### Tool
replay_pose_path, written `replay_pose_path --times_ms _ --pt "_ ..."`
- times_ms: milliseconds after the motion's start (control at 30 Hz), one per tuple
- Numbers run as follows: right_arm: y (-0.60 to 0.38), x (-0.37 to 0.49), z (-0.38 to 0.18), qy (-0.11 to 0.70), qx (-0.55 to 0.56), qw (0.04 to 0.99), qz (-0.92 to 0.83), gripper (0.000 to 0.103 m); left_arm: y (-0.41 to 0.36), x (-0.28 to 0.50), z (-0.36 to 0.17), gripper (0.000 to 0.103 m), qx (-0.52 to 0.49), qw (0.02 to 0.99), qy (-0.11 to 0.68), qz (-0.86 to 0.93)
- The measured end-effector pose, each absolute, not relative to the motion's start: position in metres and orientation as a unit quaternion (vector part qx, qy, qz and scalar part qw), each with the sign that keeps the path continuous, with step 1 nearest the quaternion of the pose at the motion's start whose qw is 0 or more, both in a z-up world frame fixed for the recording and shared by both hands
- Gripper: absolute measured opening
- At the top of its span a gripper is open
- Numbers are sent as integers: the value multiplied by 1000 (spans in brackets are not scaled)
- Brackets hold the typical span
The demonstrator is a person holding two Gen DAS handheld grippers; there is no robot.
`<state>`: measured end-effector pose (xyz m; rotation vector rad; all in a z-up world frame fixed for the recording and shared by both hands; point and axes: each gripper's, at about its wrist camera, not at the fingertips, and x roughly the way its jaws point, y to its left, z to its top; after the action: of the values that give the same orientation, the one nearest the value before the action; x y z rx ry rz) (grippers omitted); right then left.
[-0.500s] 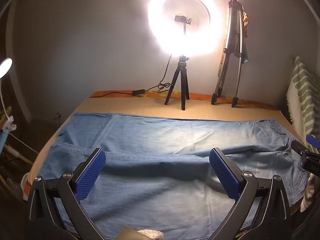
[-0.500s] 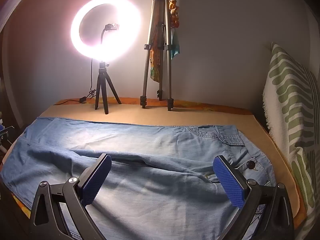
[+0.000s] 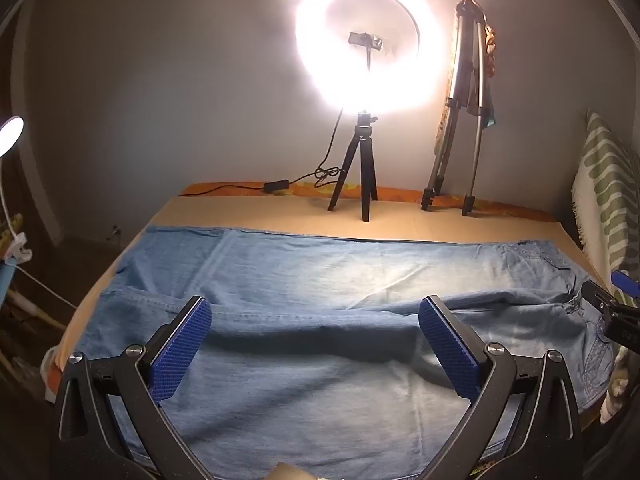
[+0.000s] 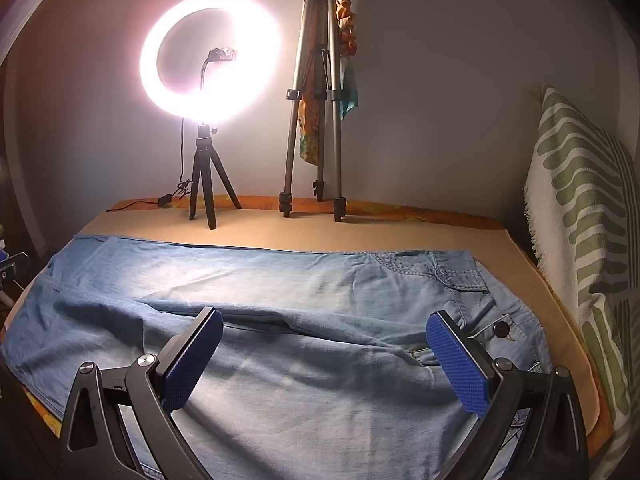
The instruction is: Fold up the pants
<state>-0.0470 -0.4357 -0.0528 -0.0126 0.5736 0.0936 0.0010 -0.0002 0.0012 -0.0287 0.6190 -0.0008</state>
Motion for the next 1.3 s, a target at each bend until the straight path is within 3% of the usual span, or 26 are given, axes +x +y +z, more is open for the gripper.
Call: replay_pose_path --times_ms 1300 --pt "-433 -48 -53 283 -8 958 45 103 4 1 1 103 -17 954 298 6"
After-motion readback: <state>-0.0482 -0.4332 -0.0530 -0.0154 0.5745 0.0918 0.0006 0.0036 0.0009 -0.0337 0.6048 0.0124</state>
